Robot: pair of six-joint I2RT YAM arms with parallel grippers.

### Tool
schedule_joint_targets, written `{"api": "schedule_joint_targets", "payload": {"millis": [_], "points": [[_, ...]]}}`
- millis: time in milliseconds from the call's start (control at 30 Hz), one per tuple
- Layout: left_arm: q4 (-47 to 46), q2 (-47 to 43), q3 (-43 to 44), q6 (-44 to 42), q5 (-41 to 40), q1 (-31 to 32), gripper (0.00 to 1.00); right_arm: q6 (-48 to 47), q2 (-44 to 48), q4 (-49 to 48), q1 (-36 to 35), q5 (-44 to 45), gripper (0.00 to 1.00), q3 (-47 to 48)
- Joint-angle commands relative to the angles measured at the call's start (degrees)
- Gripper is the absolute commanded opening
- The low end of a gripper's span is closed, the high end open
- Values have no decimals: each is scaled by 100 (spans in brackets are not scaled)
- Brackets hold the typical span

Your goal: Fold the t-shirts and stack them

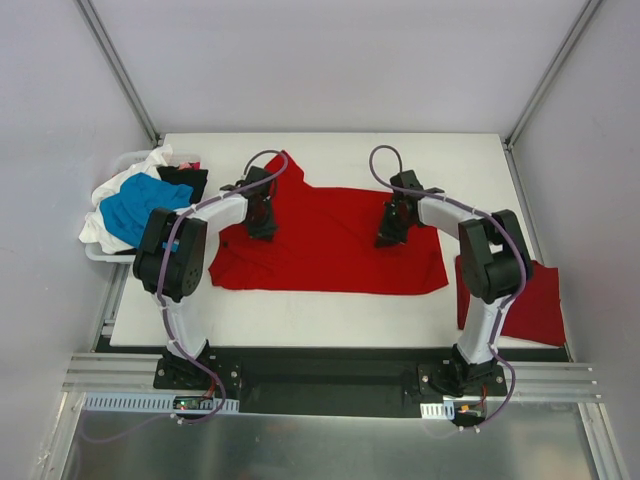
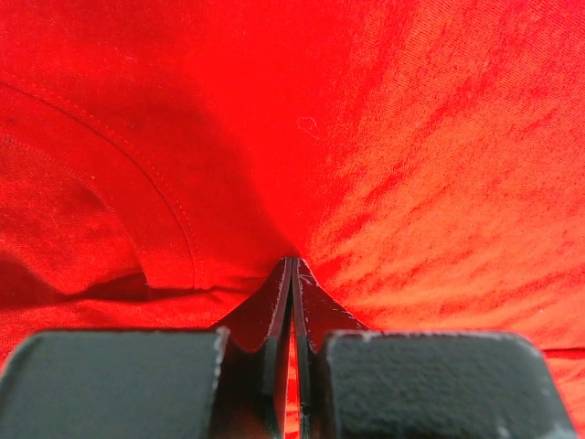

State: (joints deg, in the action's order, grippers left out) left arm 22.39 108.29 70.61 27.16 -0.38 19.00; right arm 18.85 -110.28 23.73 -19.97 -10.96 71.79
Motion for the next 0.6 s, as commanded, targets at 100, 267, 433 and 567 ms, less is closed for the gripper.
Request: {"api": "schedule_joint_targets", "payload": {"millis": [100, 267, 433, 567], "points": [[477, -159, -486, -114, 29, -37, 0, 57, 340, 343, -51, 235, 1, -402], [485, -369, -627, -53, 170, -20, 0, 110, 533, 422, -43, 270, 1, -455], [485, -616, -838, -9, 170, -11, 0, 163, 823, 528, -183, 305, 1, -630], [494, -940, -1162, 9, 153, 15, 0, 172, 1043, 581, -323, 314, 1, -850]]}}
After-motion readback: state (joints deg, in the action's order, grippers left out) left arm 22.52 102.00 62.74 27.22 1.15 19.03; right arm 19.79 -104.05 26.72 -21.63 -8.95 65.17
